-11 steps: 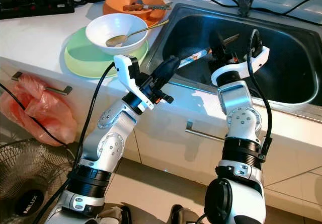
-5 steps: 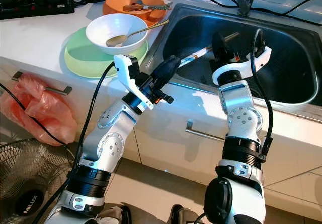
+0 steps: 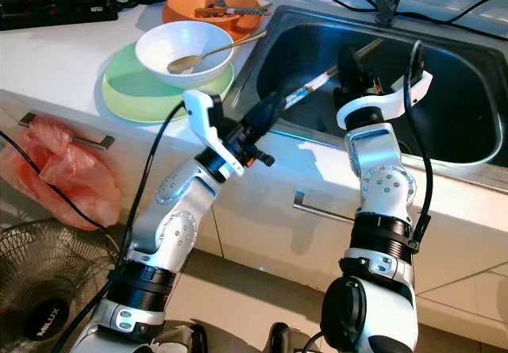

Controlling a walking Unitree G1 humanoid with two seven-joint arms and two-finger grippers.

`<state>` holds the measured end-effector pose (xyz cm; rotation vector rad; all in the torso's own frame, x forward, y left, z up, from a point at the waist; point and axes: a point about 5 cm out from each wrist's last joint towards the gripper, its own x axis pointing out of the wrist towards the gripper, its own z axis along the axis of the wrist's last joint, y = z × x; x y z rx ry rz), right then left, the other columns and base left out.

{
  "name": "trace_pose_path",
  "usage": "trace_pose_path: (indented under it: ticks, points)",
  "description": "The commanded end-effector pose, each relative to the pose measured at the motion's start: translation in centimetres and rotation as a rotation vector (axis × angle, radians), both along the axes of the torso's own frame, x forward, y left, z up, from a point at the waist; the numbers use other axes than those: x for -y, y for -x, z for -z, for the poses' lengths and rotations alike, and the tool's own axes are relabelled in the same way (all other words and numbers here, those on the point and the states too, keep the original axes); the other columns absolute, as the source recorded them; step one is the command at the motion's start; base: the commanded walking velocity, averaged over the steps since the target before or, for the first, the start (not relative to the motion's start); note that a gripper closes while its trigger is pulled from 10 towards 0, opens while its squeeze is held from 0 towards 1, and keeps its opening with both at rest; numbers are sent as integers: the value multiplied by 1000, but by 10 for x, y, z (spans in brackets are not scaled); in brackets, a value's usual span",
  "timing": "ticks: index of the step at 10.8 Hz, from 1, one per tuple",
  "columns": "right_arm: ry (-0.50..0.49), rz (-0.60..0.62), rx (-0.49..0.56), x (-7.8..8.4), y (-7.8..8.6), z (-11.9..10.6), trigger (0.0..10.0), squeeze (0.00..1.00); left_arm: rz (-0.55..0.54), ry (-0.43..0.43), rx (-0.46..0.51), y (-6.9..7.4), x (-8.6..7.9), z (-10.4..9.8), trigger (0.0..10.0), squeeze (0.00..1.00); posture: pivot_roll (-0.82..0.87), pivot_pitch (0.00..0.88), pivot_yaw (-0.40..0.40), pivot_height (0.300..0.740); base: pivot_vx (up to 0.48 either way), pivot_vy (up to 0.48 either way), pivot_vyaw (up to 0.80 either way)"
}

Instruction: Kitchen organization

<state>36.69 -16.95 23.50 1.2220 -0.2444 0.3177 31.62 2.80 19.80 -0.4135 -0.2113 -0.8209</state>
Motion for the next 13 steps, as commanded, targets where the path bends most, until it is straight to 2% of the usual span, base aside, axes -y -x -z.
trace_pose_path:
  ticks: [1,2,5,6,10,11,12,13]
  points:
    - [-9,6,18,2,0,-7,10000,0,-6,-21,-15,0,1,3,10000,1000,25,153,-26,740,0,0,0]
    - [-17,6,23,2,1,-8,0,0,-8,-23,-17,-1,1,4,10000,1000,25,154,-26,740,0,0,0]
    - [-29,16,30,3,2,-9,0,0,-21,-30,-21,-2,0,5,10000,1000,26,156,-26,740,0,0,0]
    - [-31,25,25,5,1,-9,0,0,-39,-42,-20,-3,-1,5,10000,0,24,154,-27,740,0,0,0]
    - [-39,78,17,21,0,-11,0,0,-63,-44,-19,-4,-4,6,10000,0,23,157,-28,740,0,0,0]
    - [-15,131,-9,26,-2,-8,0,0,-68,-41,-16,-5,-5,6,10000,0,26,156,-29,740,0,0,0]
    - [64,187,-14,29,-2,-8,0,0,-69,-40,-15,-5,-5,6,10000,0,27,155,-30,740,0,0,0]
    - [96,236,-9,32,-2,-11,10000,0,-70,-40,-15,-4,-5,6,10000,0,28,155,-31,740,0,0,0]
